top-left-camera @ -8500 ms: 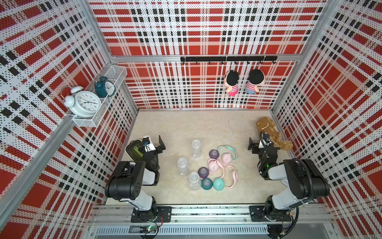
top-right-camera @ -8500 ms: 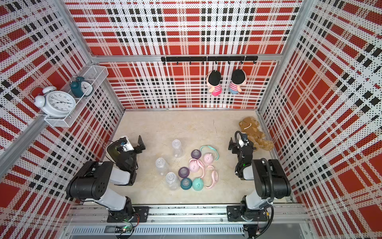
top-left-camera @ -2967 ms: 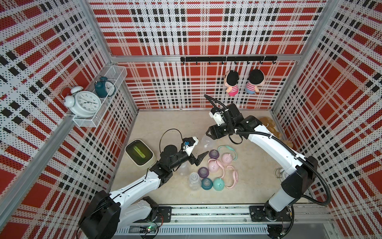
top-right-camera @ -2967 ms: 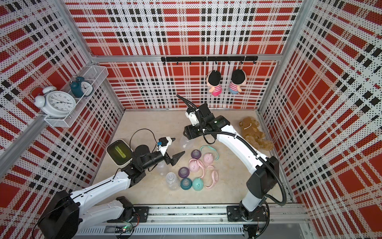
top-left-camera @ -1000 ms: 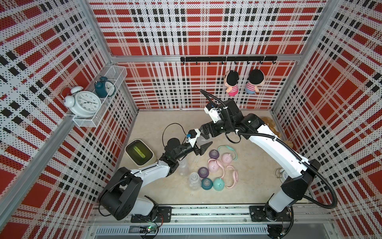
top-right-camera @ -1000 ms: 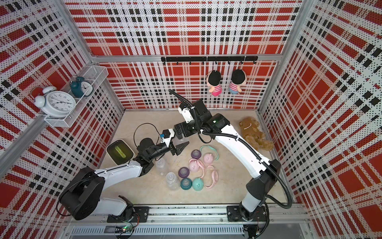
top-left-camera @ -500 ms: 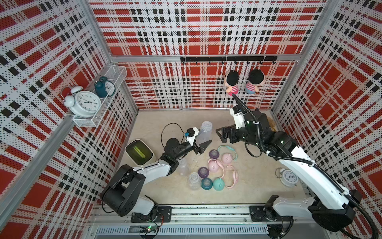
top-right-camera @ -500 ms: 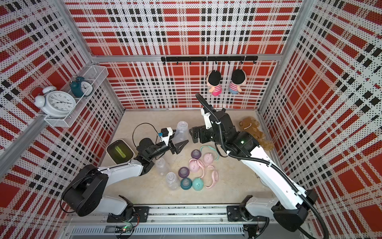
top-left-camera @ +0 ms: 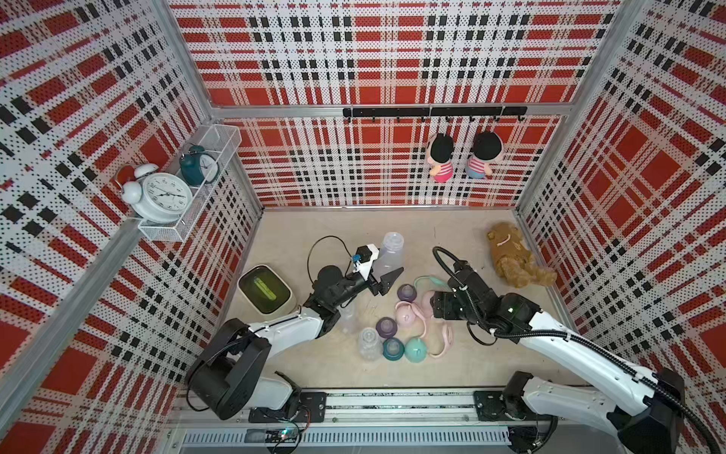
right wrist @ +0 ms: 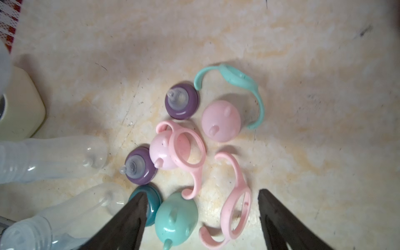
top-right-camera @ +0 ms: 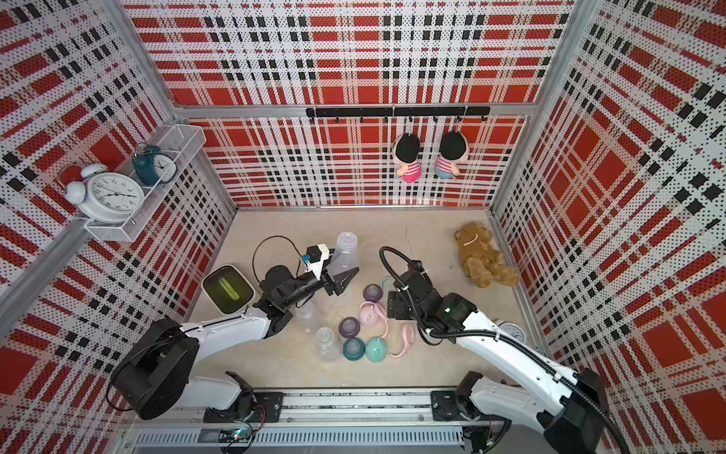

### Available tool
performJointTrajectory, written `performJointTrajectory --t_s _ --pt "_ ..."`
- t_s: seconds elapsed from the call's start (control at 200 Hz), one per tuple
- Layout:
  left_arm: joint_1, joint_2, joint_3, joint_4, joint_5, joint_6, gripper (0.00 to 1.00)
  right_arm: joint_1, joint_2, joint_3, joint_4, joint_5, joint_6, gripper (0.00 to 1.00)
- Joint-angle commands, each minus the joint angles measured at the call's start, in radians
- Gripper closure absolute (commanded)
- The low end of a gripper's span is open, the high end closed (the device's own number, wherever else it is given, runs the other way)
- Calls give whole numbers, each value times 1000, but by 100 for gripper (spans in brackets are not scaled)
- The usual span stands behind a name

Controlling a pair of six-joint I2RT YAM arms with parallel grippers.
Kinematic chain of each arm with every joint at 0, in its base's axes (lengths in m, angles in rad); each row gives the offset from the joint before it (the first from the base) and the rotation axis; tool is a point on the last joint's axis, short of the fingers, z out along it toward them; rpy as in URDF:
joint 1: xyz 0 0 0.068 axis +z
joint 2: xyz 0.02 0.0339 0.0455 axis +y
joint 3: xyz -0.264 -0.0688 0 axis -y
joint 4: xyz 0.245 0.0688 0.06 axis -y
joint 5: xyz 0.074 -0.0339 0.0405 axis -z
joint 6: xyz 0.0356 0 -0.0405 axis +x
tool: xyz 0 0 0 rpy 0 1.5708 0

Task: Assemble the baby bottles
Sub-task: Pick up the handle at the center of the board.

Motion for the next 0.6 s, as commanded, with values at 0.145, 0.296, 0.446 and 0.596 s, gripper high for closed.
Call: performJointTrajectory --t_s 0.145,0.296,0.446,0.596 --pt "-38 -42 45 -85 -67 57 100 178 -4 -83 -48 114 379 25" --pt "-40 -48 40 -87 -70 52 100 224 41 -95 -106 93 491 27" --pt "-42 -55 41 -90 -76 51 100 280 79 -116 -130 89 595 30" --pt "-46 -48 45 -90 -74 47 100 287 63 -203 -15 52 669 36"
